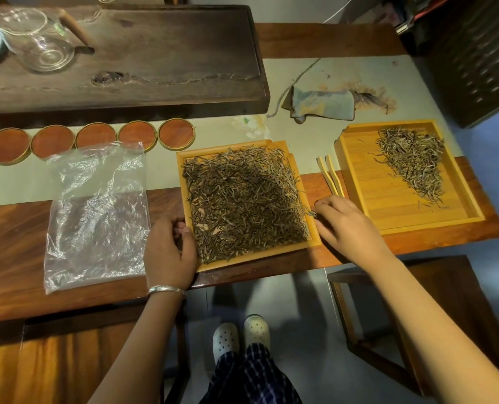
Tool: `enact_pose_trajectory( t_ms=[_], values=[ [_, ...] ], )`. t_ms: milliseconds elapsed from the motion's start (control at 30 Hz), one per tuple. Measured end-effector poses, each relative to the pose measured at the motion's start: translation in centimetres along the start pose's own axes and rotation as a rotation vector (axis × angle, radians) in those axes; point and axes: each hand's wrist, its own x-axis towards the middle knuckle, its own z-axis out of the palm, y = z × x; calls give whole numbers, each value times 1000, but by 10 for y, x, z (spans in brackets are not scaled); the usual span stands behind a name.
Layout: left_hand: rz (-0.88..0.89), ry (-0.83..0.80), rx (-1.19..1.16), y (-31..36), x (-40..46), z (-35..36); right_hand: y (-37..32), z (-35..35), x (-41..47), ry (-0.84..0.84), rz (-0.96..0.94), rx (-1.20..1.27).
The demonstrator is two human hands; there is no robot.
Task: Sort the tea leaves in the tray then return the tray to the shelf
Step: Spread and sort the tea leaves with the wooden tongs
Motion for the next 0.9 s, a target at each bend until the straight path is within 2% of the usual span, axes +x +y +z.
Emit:
enact_pose_trajectory(
  t_ms=[167, 300, 500, 633, 767, 900],
  values=[
    [-4, -3, 17, -2, 0, 1, -1, 2, 2, 41, -10, 36],
    [-9, -3, 13, -1, 0, 0, -1, -1, 0, 89, 88, 140],
    [-9, 1, -2, 1, 1, -1, -5, -15, 4, 297, 243, 284],
    [-11, 3, 3, 0, 1, 0, -21, -26, 16, 382, 206, 368],
    [-7, 6, 3, 0, 1, 0, -46, -26, 32, 356, 135, 415],
    [-13, 6, -2, -2, 1, 0, -64, -14, 43, 236, 145, 382]
  ],
)
